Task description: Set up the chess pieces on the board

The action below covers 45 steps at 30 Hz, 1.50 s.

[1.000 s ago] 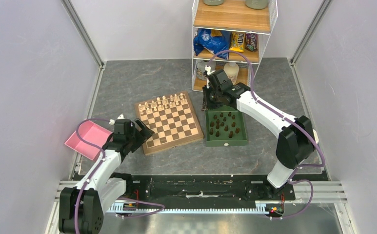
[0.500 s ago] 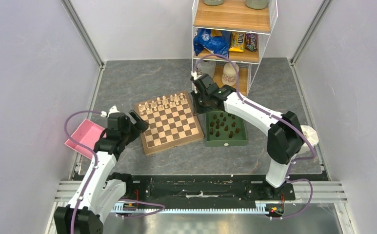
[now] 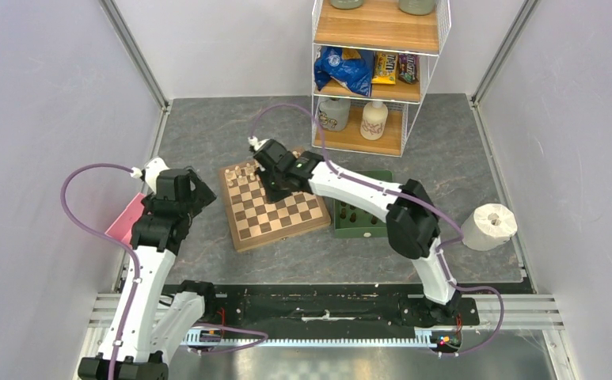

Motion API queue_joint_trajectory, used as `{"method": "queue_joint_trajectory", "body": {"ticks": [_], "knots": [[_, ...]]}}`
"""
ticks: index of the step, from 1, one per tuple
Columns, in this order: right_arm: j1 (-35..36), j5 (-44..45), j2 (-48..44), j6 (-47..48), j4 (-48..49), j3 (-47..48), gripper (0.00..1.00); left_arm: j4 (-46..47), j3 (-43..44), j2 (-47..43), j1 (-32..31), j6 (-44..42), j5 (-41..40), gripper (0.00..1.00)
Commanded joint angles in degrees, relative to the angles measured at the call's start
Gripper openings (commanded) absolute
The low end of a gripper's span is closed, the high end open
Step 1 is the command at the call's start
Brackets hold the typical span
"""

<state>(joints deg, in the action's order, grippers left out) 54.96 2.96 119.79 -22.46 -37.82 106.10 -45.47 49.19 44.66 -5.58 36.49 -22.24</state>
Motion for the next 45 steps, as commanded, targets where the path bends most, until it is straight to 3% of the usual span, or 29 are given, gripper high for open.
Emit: {"method": "queue_joint_trajectory", "body": {"ticks": [1, 9, 15, 45], "knots": [[3.35, 2.41, 4.48, 0.44, -2.52, 8.76, 0.15, -3.42, 1.1, -0.7, 2.14, -5.45, -8.77, 0.98], [7.38, 3.46, 13.19, 1.32, -6.38, 19.72, 0.15, -0.32, 0.53, 1.73, 14.85, -9.38, 3.46, 0.98], [8.32, 3.58, 17.41, 2.07, -9.29, 24.88, 0.16, -0.4, 0.47, 1.59, 15.34, -8.73, 3.61, 0.99], [9.77, 0.38, 24.02, 1.98, -10.95, 31.09, 0.2, -0.76, 0.03, 0.32, 15.34, -6.95, 3.65, 0.99]]}}
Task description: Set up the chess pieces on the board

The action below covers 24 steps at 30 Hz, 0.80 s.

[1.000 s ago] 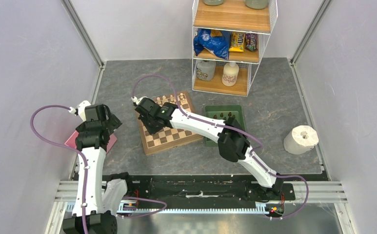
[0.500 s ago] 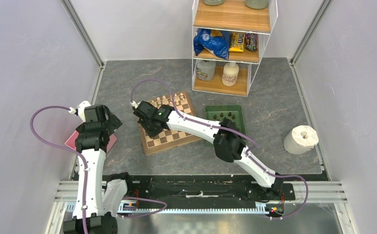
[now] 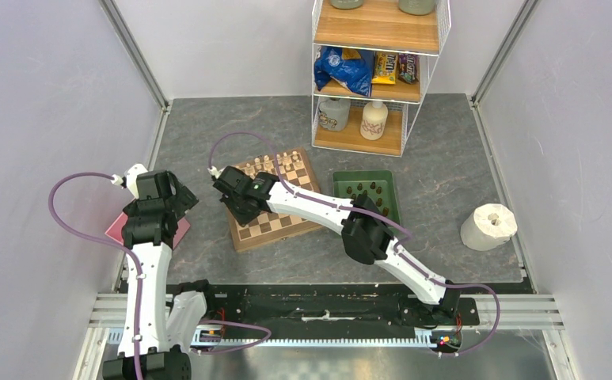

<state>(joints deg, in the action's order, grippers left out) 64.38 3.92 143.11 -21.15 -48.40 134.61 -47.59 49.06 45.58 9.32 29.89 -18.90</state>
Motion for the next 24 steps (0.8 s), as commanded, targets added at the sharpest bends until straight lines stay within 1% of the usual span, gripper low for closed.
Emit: {"method": "queue_joint_trajectory", "body": {"ticks": [1, 8, 16, 20, 24], "knots": [[0.32, -0.71, 0.76, 0.69, -0.27, 2.57, 0.21, 1.35, 0.16, -0.65, 0.41, -0.29, 0.35, 0.99], [0.35, -1.66, 0.39, 0.71, -0.22, 2.94, 0.35, 1.36, 0.16, -0.58, 0.43, -0.35, 0.45, 0.99], [0.21, -3.75, -3.1, -0.01, 1.84, 1.2, 0.47, 1.3, 0.07, -0.85, 0.43, -0.35, 0.35, 0.99], [-0.55, -3.75, -8.78, -0.62, 5.9, -4.69, 0.54, 1.36, -0.01, -1.24, 0.39, -0.36, 0.19, 0.99], [-1.61, -3.49, -15.42, -0.67, 10.0, -12.09, 0.66, 1.35, 0.12, -1.33, 0.43, -0.33, 0.26, 0.99]]}}
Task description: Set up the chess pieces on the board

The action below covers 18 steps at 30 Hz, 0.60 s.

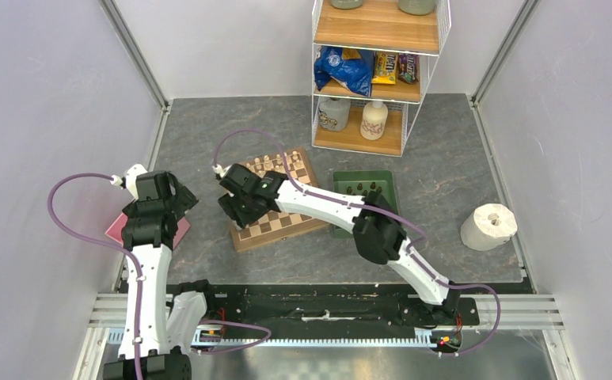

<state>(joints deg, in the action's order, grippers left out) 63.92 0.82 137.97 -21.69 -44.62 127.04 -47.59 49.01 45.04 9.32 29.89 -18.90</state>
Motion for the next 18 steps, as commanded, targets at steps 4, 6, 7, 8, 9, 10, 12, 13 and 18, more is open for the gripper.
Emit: {"method": "queue_joint_trajectory", "body": {"ticks": [4, 6, 7, 8, 9, 10, 12, 13, 18], "knots": [[-2.56, 2.96, -17.95, -0.21, 11.59, -14.21, 0.85, 1.36, 0.22, -0.91, 0.43, -0.47, 0.17, 0.99], [-3.79, 6.27, -22.31, -1.33, 14.51, -20.12, 0.96, 1.55, -0.12, -1.6, 0.43, -0.37, 0.08, 0.99], [-4.61, 7.86, -24.25, -1.91, 15.68, -22.63, 0.97, 1.71, -0.3, -1.9, 0.43, -0.37, 0.04, 0.99], [-5.41, 9.54, -26.69, -2.18, 17.14, -25.62, 0.97, 1.84, -0.32, -2.2, 0.46, -0.35, 0.0, 0.99], [-6.4, 10.56, -29.37, -2.03, 19.15, -28.79, 0.97, 2.02, -0.43, -2.46, 0.43, -0.3, 0.0, 0.99], [-7.19, 12.23, -31.37, -2.36, 20.88, -31.69, 0.97, 2.14, -0.52, -2.64, 0.42, -0.44, 0.01, 0.99], [-8.97, 18.67, -35.88, -3.82, 24.04, -37.39, 0.97, 2.41, -0.75, -2.56, 0.46, -0.52, 0.55, 0.99], [-10.01, 20.59, -37.41, -4.24, 24.92, -40.25, 0.97, 2.54, -0.76, -2.39, 0.44, -0.53, 0.84, 0.99], [-19.27, 11.92, -40.66, -7.0, 18.62, -43.55, 0.97, 2.93, -0.84, -1.71, 0.45, -0.8, 1.72, 0.99]]}}
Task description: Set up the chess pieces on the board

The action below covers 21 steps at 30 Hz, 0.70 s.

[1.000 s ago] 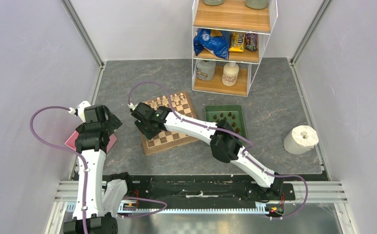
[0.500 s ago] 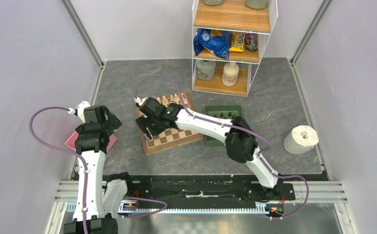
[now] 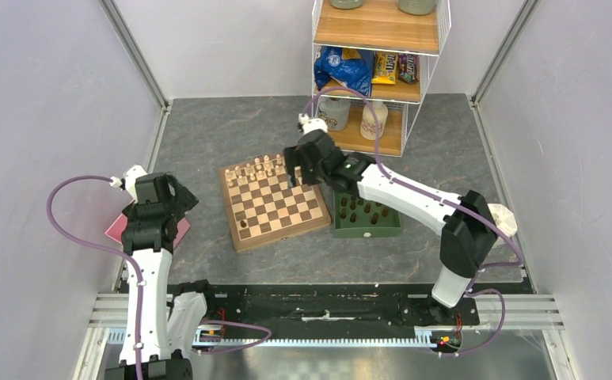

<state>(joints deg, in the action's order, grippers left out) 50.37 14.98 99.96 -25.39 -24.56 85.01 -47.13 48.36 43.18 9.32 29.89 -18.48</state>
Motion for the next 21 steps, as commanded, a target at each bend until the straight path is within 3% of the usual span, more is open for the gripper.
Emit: {"method": "queue_joint_trajectory", "body": {"ticks": [1, 6, 11, 21], "knots": [[-6.8, -4.05, -3.28, -2.62, -2.16, -1.96, 0.97, 2.49, -0.19, 0.17, 0.48, -0.8, 1.44, 0.99], [-10.2, 1.81, -9.35, -0.11, -2.83, -7.6, 0.97, 2.78, -0.45, -0.22, 0.43, -0.88, 1.94, 0.99], [-17.79, -0.43, -8.47, -1.37, -8.97, -6.83, 0.93, 3.1, -0.46, 0.25, 0.43, -1.44, 2.91, 0.99], [-24.4, -6.28, -0.36, -1.53, -11.12, -7.67, 0.58, 5.14, -2.3, -0.47, 0.43, 0.96, 6.24, 0.99]]}}
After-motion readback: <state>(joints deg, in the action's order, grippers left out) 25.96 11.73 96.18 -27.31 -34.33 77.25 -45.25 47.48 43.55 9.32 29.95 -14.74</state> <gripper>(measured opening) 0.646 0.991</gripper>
